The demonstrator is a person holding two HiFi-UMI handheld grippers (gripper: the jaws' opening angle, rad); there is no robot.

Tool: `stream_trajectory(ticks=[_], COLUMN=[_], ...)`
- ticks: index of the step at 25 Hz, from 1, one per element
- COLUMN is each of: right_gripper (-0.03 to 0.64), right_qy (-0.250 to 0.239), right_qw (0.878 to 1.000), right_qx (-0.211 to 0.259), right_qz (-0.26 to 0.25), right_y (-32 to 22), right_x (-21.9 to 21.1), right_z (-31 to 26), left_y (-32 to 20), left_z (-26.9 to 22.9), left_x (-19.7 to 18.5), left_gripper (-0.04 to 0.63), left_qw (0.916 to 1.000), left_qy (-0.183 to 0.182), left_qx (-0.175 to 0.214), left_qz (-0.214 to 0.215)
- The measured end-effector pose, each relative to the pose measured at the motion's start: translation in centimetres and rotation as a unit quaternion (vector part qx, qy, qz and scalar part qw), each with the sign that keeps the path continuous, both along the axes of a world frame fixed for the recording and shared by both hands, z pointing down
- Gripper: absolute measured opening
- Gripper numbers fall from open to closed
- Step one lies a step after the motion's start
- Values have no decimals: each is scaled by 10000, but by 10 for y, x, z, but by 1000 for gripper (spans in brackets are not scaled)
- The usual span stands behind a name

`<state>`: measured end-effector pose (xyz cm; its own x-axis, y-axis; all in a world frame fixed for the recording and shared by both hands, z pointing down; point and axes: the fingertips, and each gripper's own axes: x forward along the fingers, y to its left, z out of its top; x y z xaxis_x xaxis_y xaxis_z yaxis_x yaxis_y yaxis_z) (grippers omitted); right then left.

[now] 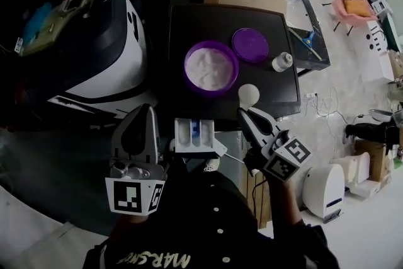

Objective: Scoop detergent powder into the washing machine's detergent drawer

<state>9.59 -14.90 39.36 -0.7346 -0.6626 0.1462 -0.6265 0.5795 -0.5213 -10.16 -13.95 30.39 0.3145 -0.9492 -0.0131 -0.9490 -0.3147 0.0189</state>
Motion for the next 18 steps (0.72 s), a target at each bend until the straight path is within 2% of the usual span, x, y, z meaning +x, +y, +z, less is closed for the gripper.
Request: stream_trajectory(ticks=[3,8,12,14,18], right_gripper=[34,32,34,34,32], right_qy=[65,698,723,854,1355], right_qw=[9980,9857,9773,9703,9487], right_qx=[430,1120,1408,1610,2035], right_qz=[450,1052,1410,1589,2006], right_y=[-13,-26,-29,-30,-30], right_x=[24,57,76,84,98], right_z=[-37,-77,-102,-116,-141], left_y=[-3,-8,-13,-14,-13], left_z=[-10,-25,-38,-46,-59], left_x=[-3,-10,-17,-20,-23], left_gripper=[14,14,14,14,14], left_qw=[9999,9995,9990,9985,9969], left_qy=[-51,-103,-151,-162,-203], left_qx=[128,289,412,508,736], left_qz=[-38,-107,-100,-130,-186])
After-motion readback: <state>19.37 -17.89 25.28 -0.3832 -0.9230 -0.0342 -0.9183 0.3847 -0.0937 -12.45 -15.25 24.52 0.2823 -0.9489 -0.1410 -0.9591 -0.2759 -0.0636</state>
